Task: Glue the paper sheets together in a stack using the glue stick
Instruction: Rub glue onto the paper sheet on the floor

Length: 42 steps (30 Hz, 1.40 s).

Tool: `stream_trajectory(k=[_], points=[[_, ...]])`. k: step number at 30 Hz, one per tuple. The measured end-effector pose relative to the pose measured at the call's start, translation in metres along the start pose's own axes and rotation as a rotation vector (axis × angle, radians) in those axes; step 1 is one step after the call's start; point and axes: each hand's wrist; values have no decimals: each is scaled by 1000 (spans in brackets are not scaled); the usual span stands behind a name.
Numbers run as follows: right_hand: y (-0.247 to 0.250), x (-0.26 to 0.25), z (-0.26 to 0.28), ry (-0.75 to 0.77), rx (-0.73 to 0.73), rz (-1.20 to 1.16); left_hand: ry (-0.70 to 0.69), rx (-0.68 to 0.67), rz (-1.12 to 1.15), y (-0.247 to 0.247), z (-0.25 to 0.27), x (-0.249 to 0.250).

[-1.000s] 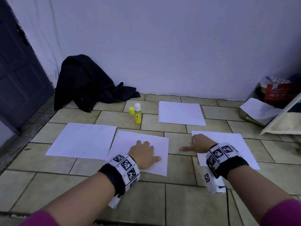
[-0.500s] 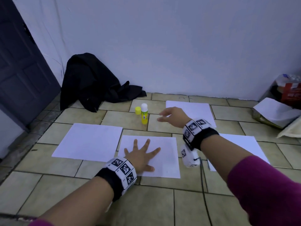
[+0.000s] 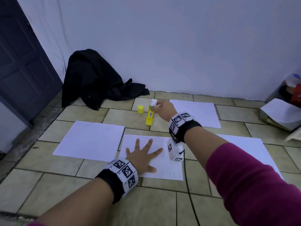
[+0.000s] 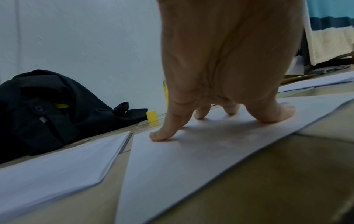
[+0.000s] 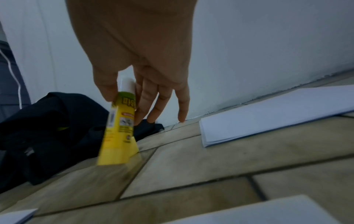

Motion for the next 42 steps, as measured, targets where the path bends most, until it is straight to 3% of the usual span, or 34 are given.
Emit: stream_trajectory(k=[4, 5, 9, 14, 18, 21, 33, 42], points=[[21, 15, 28, -35, -112, -320, 19, 18, 5, 3, 3, 2], [27, 21, 37, -68, -139, -303, 31, 22, 2, 6, 3, 4], [46, 40, 56, -161, -53, 188, 97, 66, -76, 20, 0, 19], [60, 50, 68, -194, -45, 105, 121, 117, -197, 35, -5, 26], [61, 48, 75, -114, 73, 113, -9, 258, -222, 42, -13, 27], [55, 48, 74, -42, 124, 88, -84, 217, -120, 40, -22, 27], [23, 49, 60, -1, 43, 150, -81, 242, -78, 33, -29, 21], [32, 59, 102, -75, -96, 297, -65, 223, -104, 37, -25, 23]])
Point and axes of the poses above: each hand's wrist, its own z-axis away from the middle knuckle, its own y-axis out of the back of the hand, x = y × z, and after that the axes turned 13 degrees about -x, right-handed
